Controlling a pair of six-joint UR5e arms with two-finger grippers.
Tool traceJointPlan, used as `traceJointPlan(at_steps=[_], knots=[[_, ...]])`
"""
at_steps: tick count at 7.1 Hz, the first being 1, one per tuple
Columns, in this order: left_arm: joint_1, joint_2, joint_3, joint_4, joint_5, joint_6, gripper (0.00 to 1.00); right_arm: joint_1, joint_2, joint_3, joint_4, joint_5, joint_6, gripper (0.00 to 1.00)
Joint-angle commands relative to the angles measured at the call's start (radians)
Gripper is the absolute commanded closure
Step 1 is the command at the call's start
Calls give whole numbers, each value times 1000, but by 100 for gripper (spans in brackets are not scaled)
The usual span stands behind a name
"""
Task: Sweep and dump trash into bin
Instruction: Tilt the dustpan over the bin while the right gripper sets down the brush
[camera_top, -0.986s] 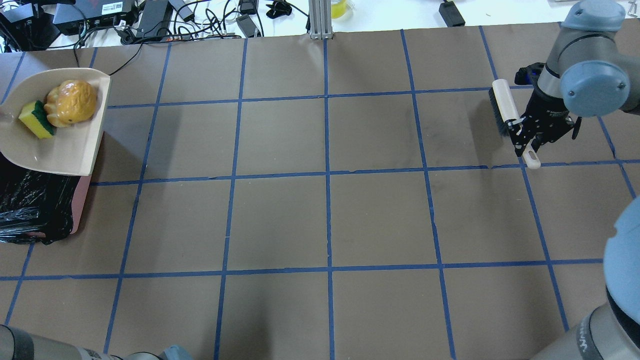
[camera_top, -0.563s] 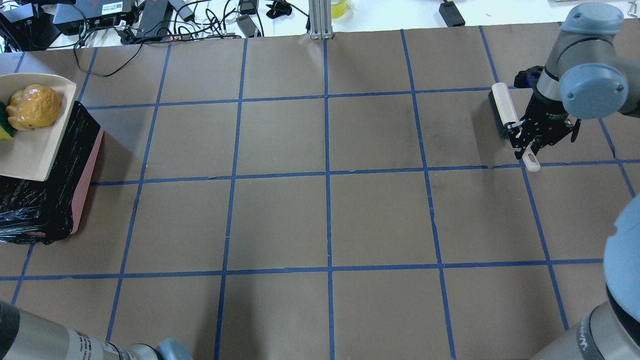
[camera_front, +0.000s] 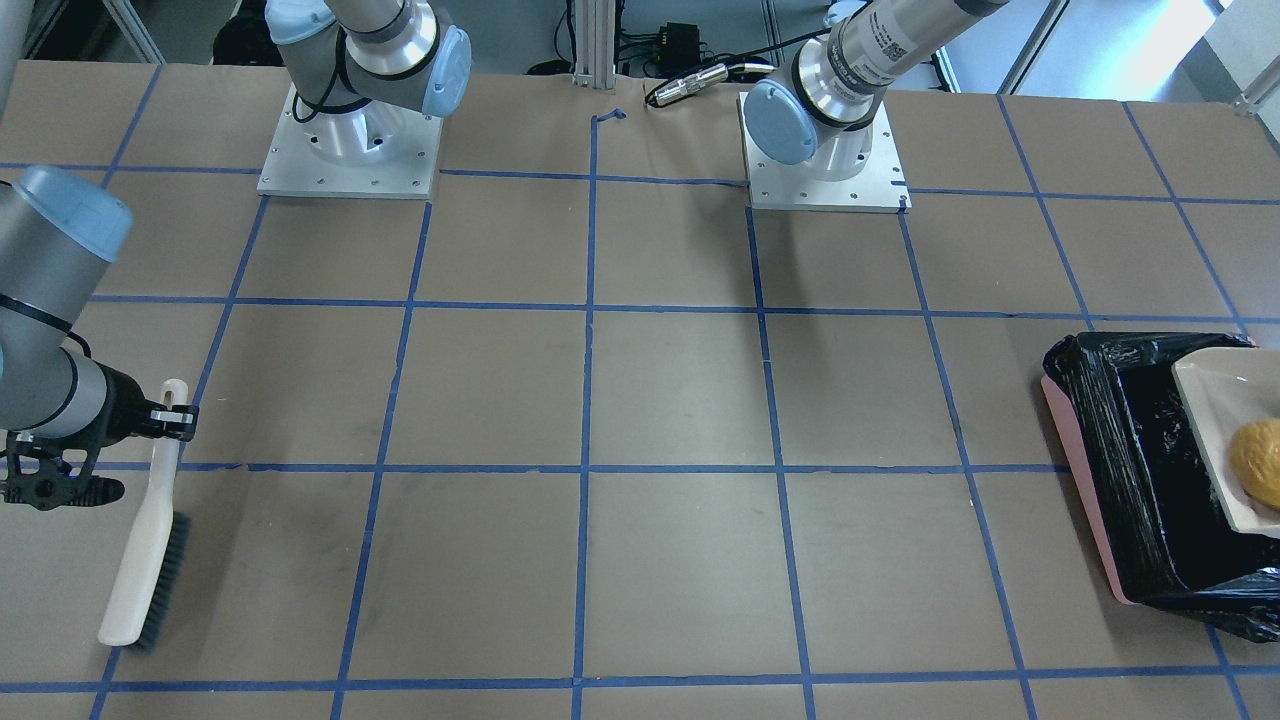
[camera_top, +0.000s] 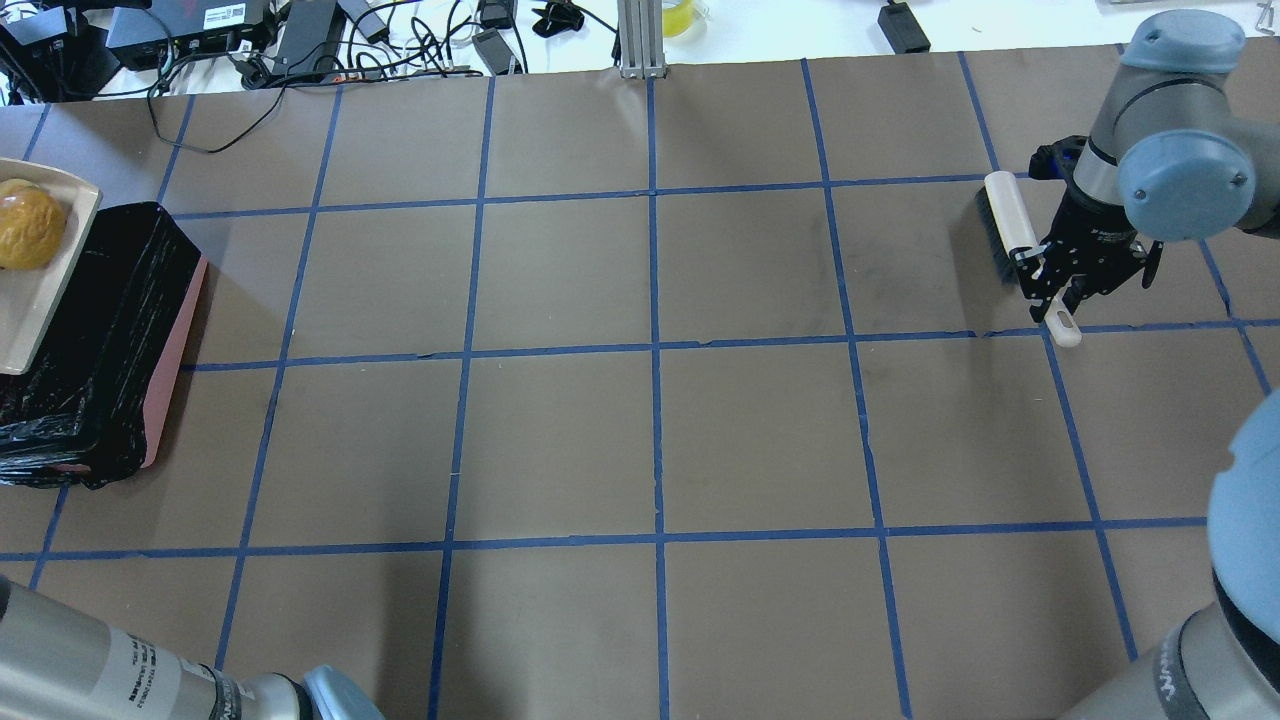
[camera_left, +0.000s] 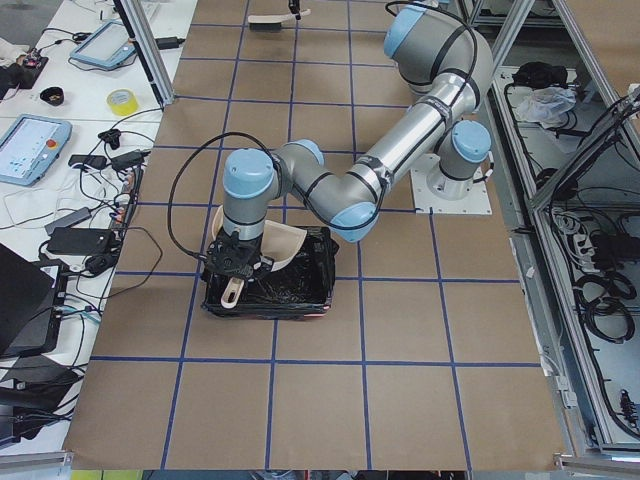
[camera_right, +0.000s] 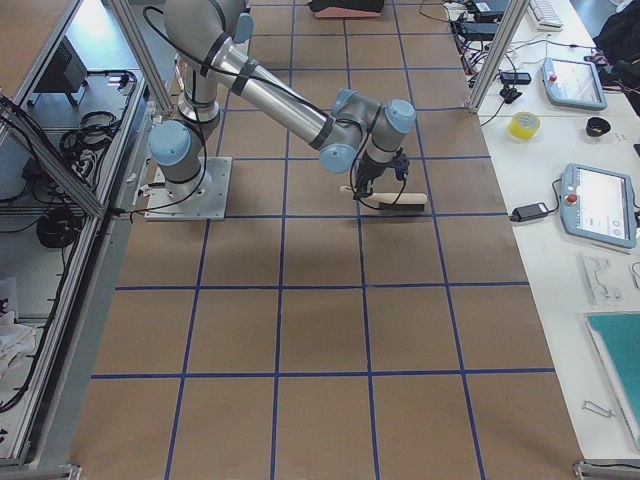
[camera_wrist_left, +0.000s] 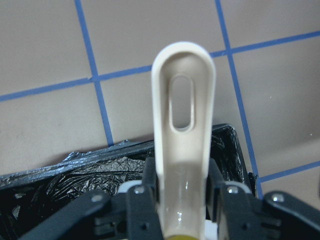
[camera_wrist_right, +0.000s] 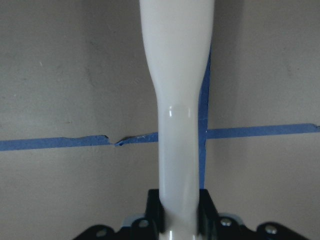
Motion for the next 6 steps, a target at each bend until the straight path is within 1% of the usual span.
traceJointPlan(at_steps=[1,2,3,4,5,6], knots=[[16,-47,39,107,-108,73,100,1,3,0,-1,-21,-1,19],[16,-54,43,141,-167,111,100,0,3,2,-3,-19,3,4],[16,-61,43,191,-185,116,100,0,0,-9,-3,-16,9,0],[16,-66,43,237,-233,141,100,1,-20,-35,5,-13,8,0],[16,-69,44,245,-270,164,100,4,-54,-91,11,-1,6,0],[16,-66,44,276,-284,176,100,12,-106,-159,20,39,6,0]])
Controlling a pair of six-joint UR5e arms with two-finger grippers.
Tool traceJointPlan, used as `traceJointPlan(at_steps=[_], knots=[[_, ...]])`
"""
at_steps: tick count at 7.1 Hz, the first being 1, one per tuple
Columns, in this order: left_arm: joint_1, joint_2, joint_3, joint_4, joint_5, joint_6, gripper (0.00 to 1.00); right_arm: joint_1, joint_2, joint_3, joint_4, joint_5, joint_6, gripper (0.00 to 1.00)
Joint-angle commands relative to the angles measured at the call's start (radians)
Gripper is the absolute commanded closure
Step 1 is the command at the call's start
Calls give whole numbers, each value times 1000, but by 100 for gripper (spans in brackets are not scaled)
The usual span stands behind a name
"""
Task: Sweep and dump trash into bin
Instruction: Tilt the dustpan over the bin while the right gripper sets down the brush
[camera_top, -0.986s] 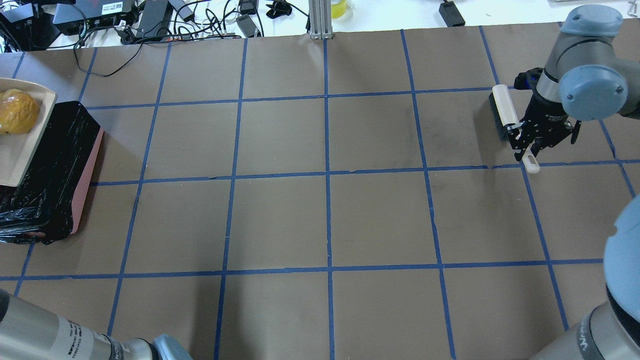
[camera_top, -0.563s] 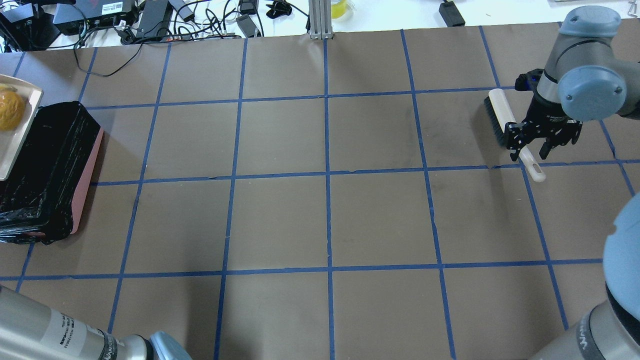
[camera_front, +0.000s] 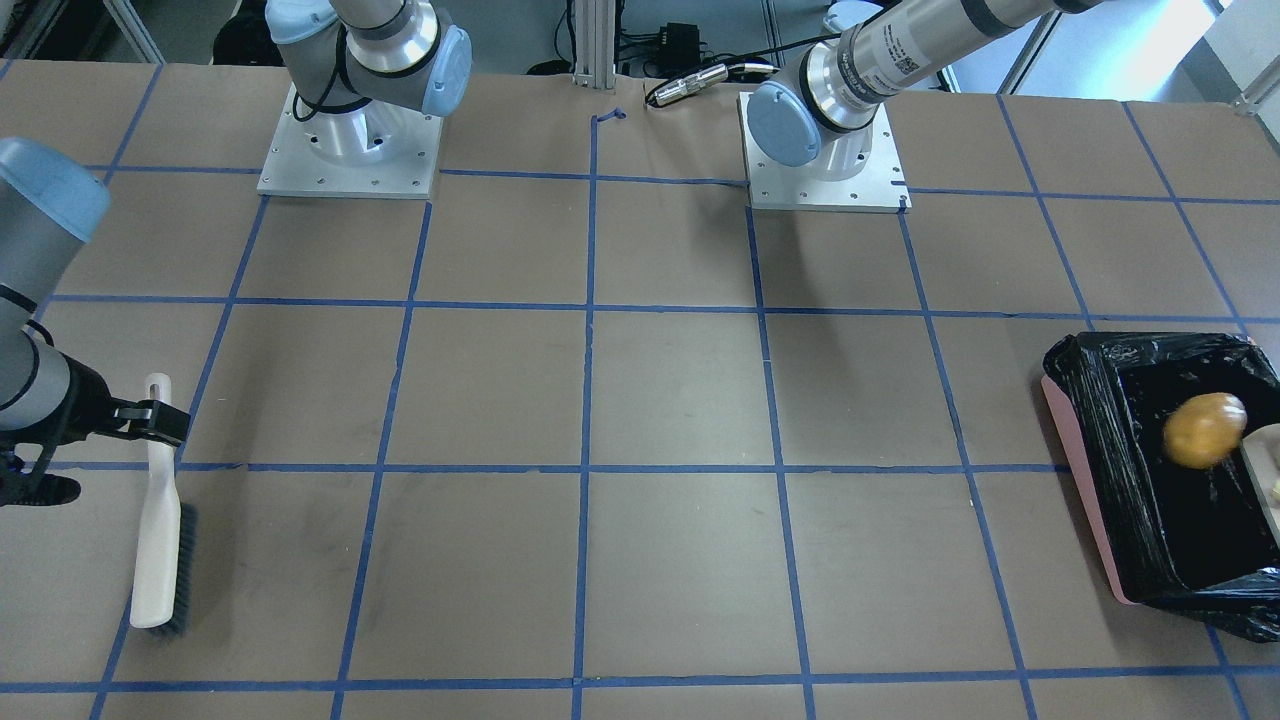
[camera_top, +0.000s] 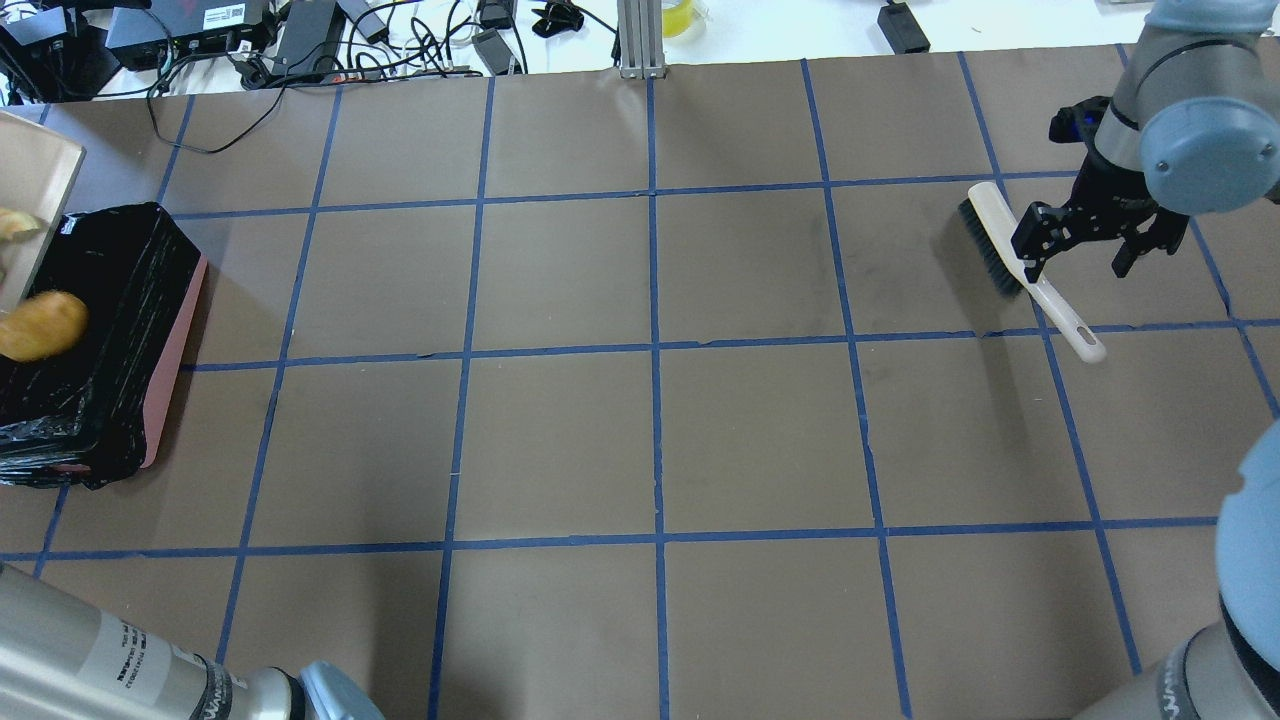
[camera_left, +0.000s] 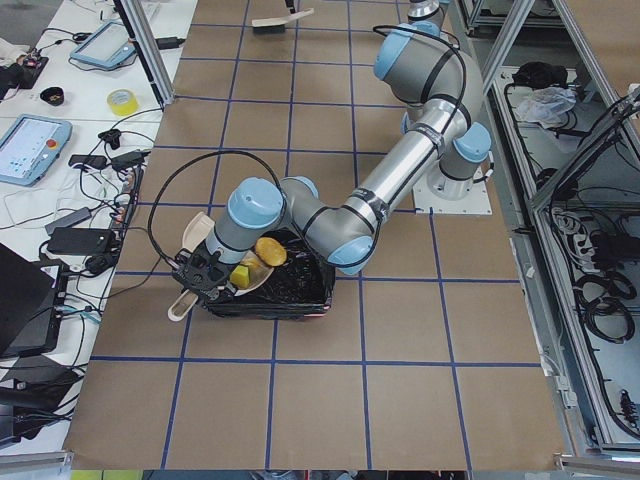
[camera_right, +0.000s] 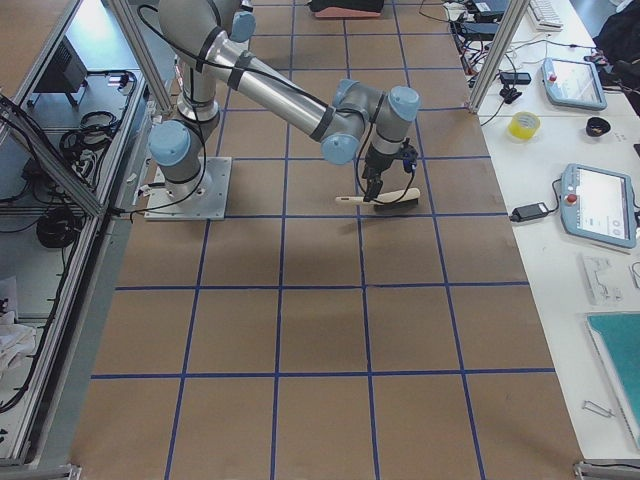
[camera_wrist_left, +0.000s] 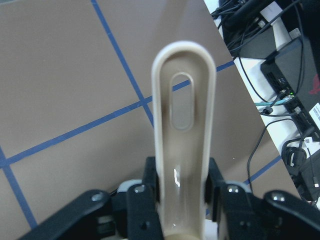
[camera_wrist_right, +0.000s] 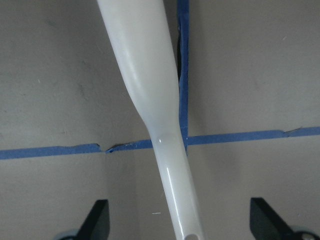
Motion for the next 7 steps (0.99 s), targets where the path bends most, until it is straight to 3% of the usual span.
traceJointPlan(at_steps=[1,3,5,7], knots=[[2,5,1,76,-87,76,100,18,-98,-144,110,96,1,0],[2,45,-2,117,-177,148,100,82,-181,-286,395,99,103,0],[2,55,-31,282,-233,243,100,247,-258,-272,421,90,337,0],[-6,92,-120,376,-235,273,100,323,-292,-241,401,97,409,0]])
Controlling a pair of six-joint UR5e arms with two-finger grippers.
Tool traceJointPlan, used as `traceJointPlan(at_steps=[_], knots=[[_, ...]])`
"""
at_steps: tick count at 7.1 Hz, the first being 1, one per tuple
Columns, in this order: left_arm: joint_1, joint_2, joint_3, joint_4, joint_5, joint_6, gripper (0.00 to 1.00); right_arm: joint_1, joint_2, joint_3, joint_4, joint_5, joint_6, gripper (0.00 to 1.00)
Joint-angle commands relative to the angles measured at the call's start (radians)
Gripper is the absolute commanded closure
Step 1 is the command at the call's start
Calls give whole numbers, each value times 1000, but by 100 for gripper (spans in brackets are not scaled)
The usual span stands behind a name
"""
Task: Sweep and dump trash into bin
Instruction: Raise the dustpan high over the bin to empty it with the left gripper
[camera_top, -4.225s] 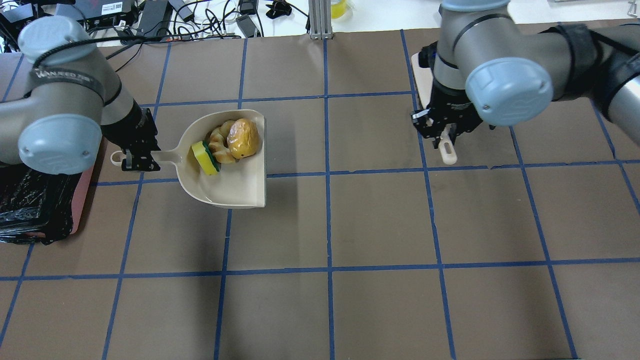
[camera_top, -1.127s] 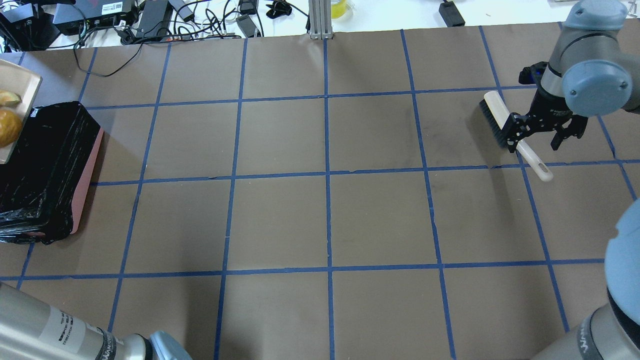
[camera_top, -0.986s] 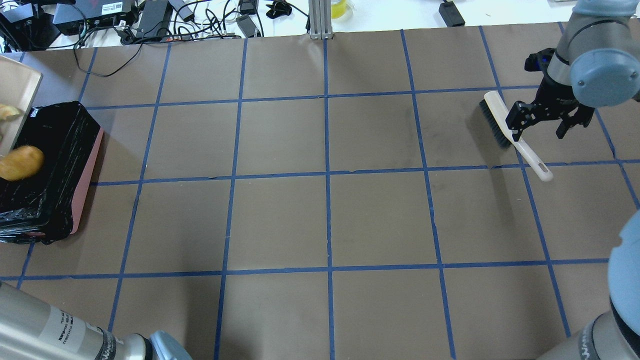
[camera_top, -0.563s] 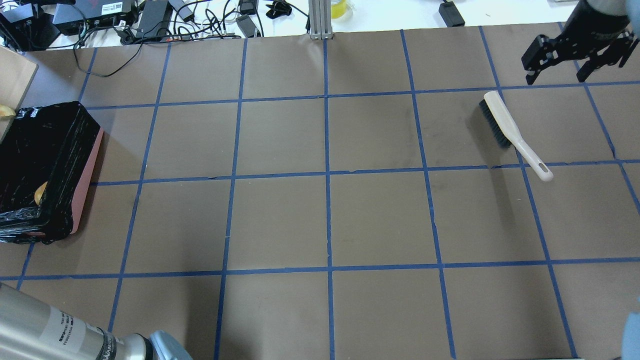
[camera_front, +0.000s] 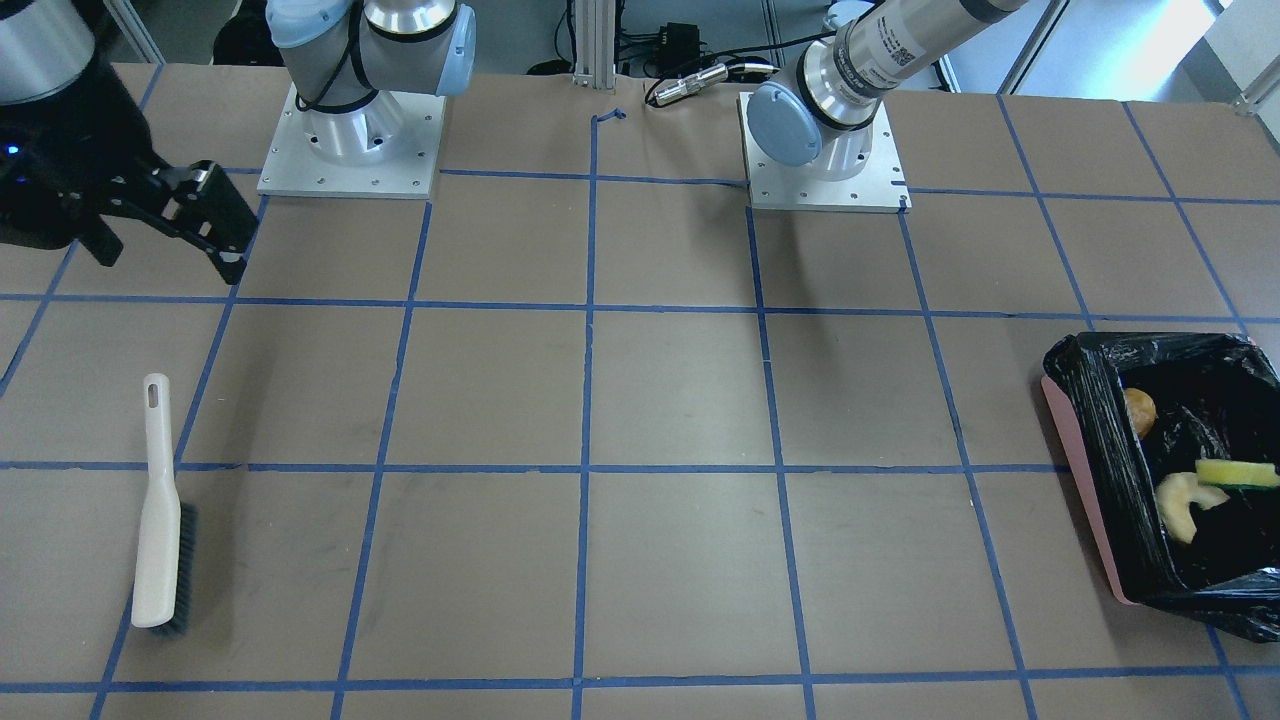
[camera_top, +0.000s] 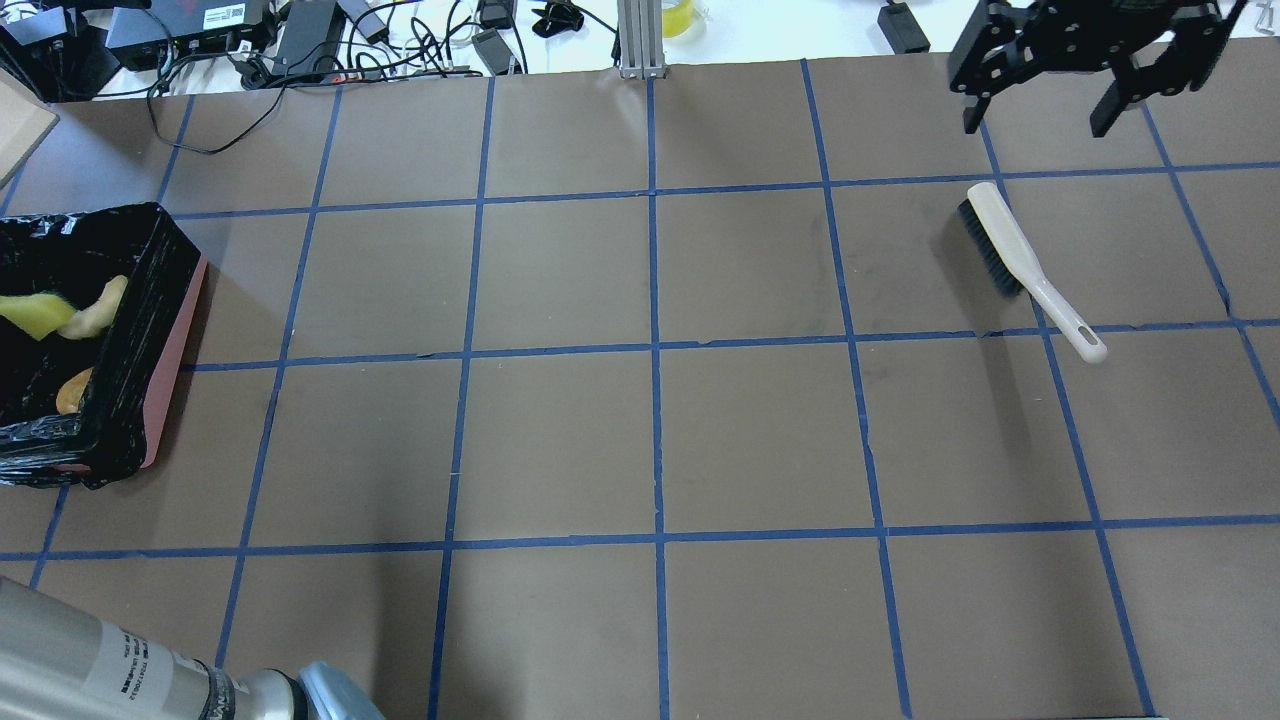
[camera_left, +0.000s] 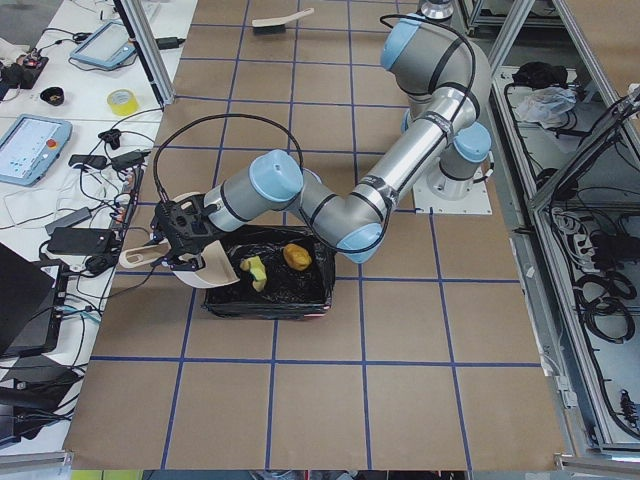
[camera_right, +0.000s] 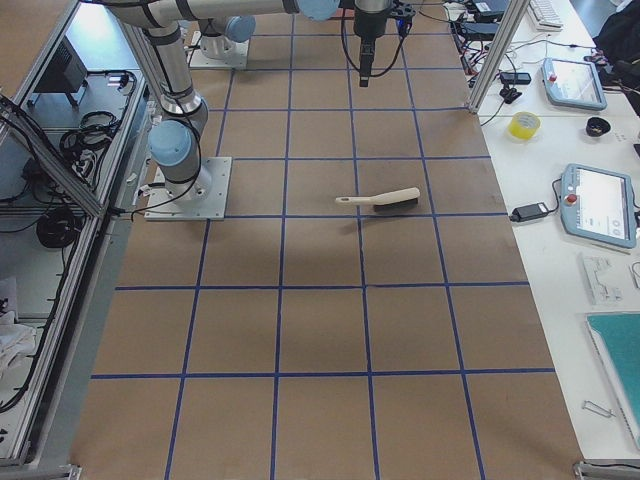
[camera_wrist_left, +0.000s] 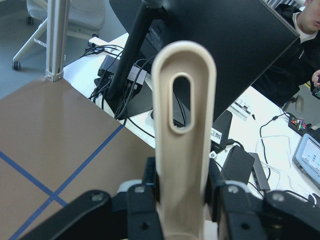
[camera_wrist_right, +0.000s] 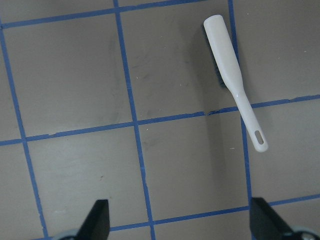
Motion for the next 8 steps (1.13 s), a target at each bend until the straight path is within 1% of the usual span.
traceJointPlan(at_steps=[1,2,3,4,5,6,7,8], knots=[[-9,41,-111,112,-3,25,100,50,-56,95,-94,7,32,0],[-15,61,-128,126,-1,23,100,50,-95,177,-186,10,28,0],[-55,79,-130,109,21,0,100,50,-106,193,-196,10,30,0],[-105,81,-134,96,131,-29,100,50,-107,193,-197,14,31,0],[-183,95,-128,39,240,-129,100,50,-100,191,-203,56,30,0],[-286,112,-128,1,405,-226,100,48,-100,190,-205,61,27,0],[-367,124,-134,-3,477,-277,100,48,-98,175,-199,55,28,0],[-397,112,-137,-13,482,-344,100,48,-81,146,-193,53,28,0]])
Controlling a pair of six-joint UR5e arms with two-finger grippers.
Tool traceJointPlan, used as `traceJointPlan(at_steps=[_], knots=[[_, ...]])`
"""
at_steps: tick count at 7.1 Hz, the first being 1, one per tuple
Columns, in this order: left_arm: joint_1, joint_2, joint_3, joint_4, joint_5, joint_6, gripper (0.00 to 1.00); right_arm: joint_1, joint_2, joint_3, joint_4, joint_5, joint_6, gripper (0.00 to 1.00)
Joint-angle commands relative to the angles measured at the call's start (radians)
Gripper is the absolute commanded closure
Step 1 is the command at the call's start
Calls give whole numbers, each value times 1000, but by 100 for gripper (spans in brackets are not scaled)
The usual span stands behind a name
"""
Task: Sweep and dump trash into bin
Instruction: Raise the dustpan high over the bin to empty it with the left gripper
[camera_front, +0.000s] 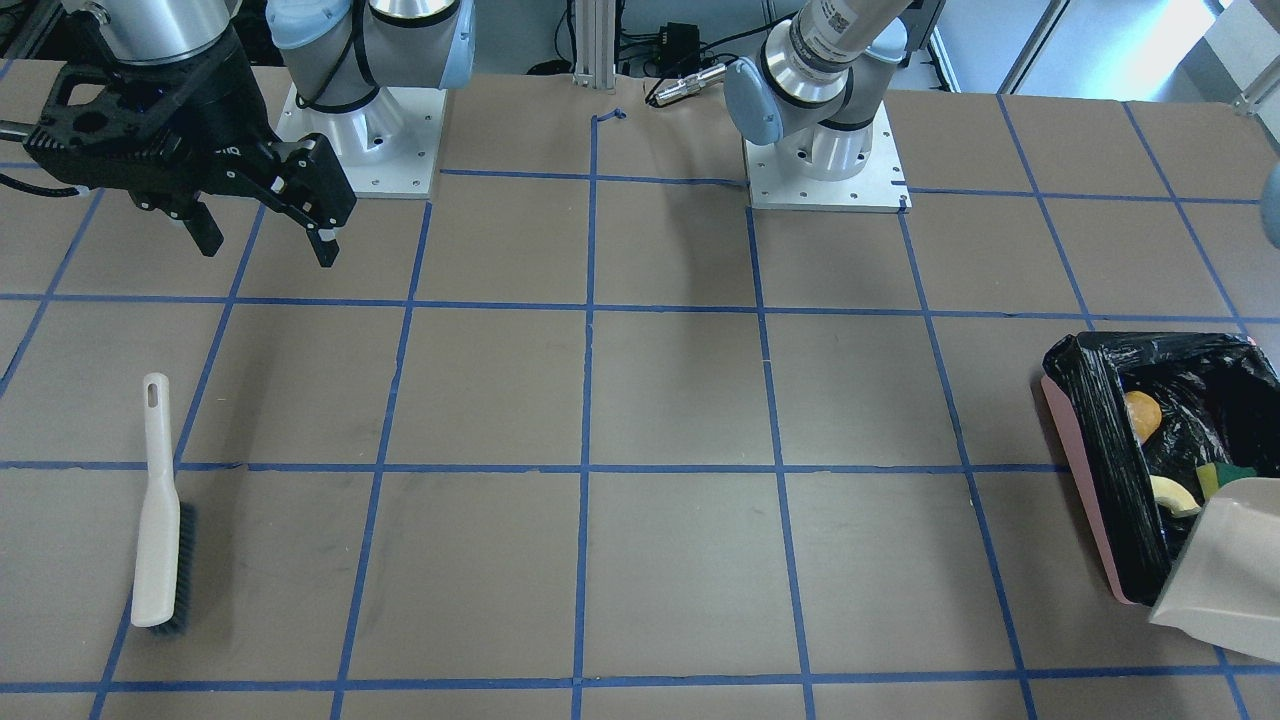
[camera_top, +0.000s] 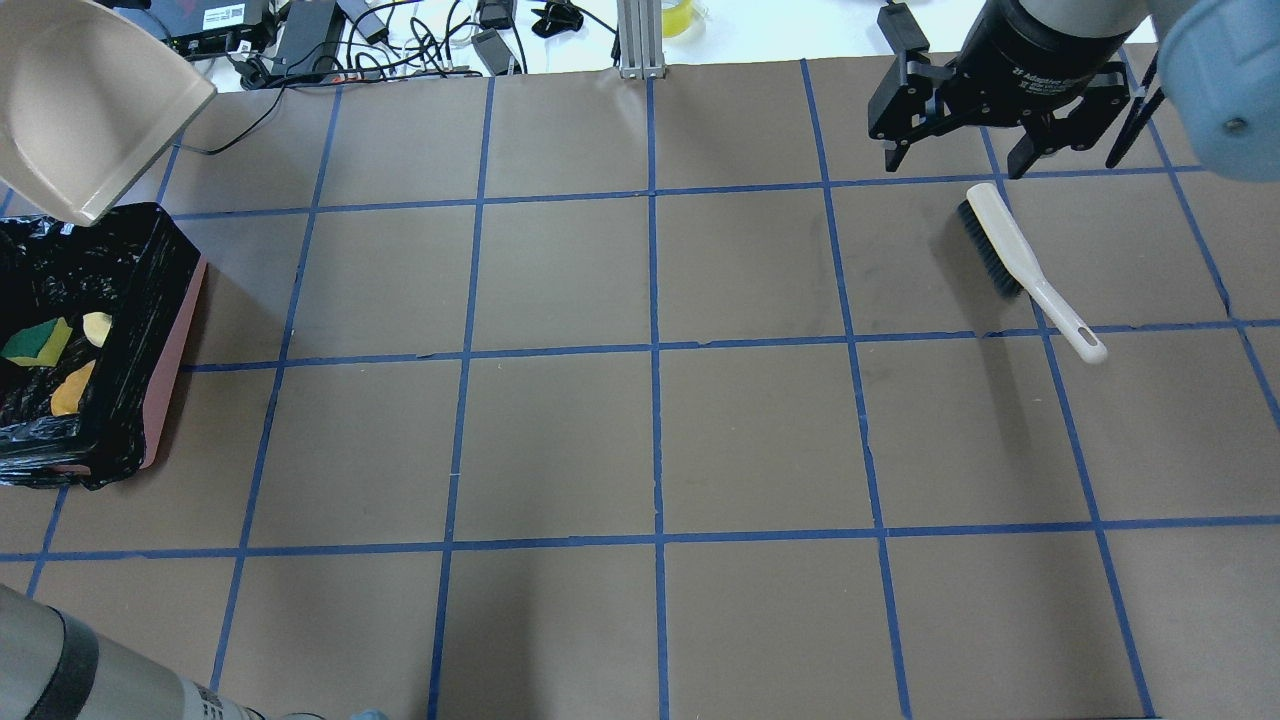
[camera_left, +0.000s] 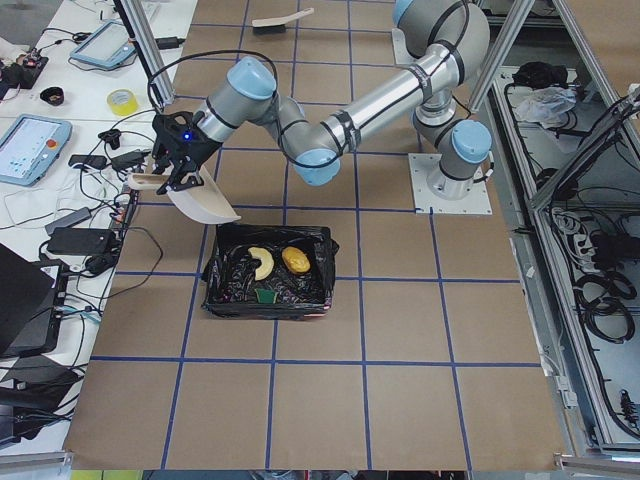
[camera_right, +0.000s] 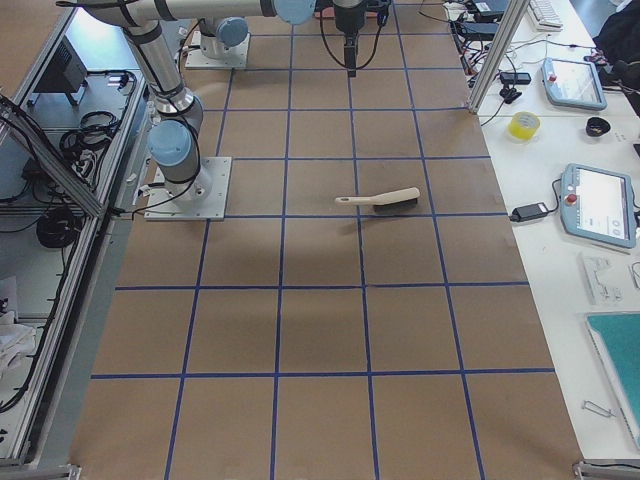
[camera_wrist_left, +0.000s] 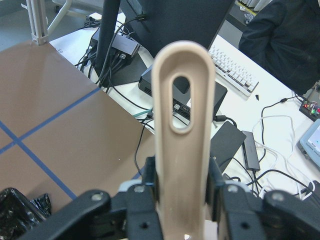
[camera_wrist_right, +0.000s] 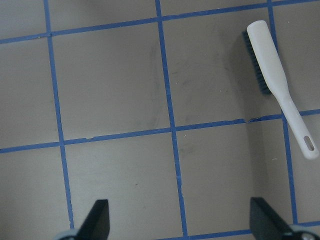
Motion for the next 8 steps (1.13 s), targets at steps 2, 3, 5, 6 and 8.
traceJointPlan(at_steps=[2,3,5,6,8], knots=[[-92,-6,-10,-61,50,-254,100,0,39,-48,8,-1,0,0],[-123,-18,-12,-113,132,-333,100,0,39,-44,8,0,-1,0],[-215,-16,-12,-286,247,-548,100,0,39,-39,11,0,-1,0],[-274,-19,-10,-384,293,-660,100,-2,38,-41,15,0,-3,0],[-321,-52,-6,-542,285,-834,100,-2,38,-44,23,-3,-4,0]])
